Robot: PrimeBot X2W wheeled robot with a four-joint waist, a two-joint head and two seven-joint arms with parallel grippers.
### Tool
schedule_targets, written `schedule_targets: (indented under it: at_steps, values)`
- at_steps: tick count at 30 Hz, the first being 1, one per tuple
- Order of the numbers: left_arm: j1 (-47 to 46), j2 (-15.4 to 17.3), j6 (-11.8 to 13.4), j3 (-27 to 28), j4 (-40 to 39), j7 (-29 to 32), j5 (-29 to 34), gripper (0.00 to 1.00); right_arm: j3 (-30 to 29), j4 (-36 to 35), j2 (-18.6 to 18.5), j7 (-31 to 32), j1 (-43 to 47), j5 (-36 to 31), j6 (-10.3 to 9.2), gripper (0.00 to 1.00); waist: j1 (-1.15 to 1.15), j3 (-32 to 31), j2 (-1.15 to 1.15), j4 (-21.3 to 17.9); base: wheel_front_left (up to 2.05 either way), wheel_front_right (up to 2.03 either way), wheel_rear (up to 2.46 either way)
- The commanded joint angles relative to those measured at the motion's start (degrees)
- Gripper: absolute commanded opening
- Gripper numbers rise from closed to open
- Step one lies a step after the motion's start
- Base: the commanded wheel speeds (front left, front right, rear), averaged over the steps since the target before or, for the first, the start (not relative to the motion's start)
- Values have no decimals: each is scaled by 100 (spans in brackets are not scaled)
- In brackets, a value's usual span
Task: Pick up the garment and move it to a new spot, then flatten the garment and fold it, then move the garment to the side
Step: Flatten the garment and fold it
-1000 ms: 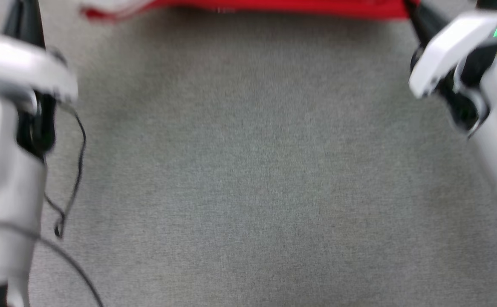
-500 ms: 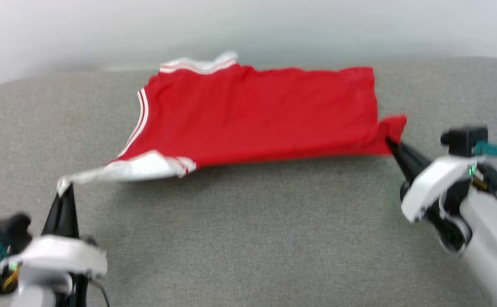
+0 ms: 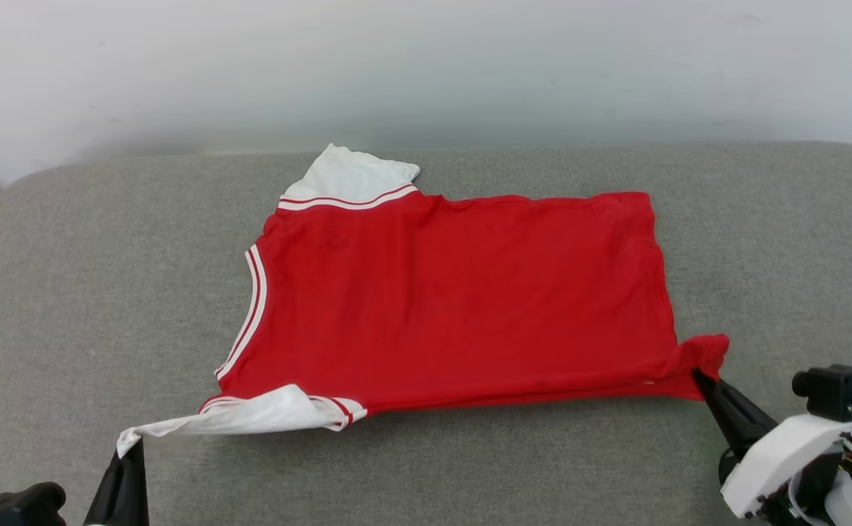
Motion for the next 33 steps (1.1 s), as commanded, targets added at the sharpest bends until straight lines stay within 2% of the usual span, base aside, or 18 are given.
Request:
schedule_targets:
  at_steps: [1, 4, 8, 17, 23, 31, 32, 33]
  values:
    - [74, 65, 82, 62, -109, 30, -21, 0, -222, -160, -13, 78, 244, -100, -12, 0, 2, 12, 0, 4, 0, 0, 0]
    - [-37, 89, 56, 57, -211, 65, -28, 0, -572, -512, 83, 315, 458, -320, -12, 0, 2, 96, 0, -19, 0, 0, 0]
    - [-618, 119, -148, -87, -90, 122, 19, 0, -968, -884, 266, 756, 564, -682, -10, 0, 2, 314, 0, 8, 0, 0, 0]
    - [-2190, -33, -719, -578, 957, 162, 92, 0, -1557, -1437, 545, 1517, 212, -1341, -8, 0, 2, 989, 0, 5, 0, 0, 0]
    - [-2676, -164, -910, -726, 1656, 135, 87, 0, -1502, -1466, 659, 1750, 10, -1503, -8, 0, 2, 1259, 0, -25, 0, 0, 0]
    - [-3197, -353, -1327, -975, 2711, 292, -96, 0, -1260, -1182, 638, 1797, -241, -1735, -8, 0, 2, 1434, 0, -48, 0, 0, 0]
    - [-3259, -358, -1384, -986, 2834, 328, -132, 0, -1233, -1142, 658, 1789, -259, -1736, -8, 1, 2, 1436, 0, -59, 0, 0, 0]
    - [-3311, -369, -1453, -1022, 2942, 401, -173, 0, -1211, -1105, 683, 1770, -282, -1745, -8, 24, 2, 1431, 0, -69, 0, 0, 0]
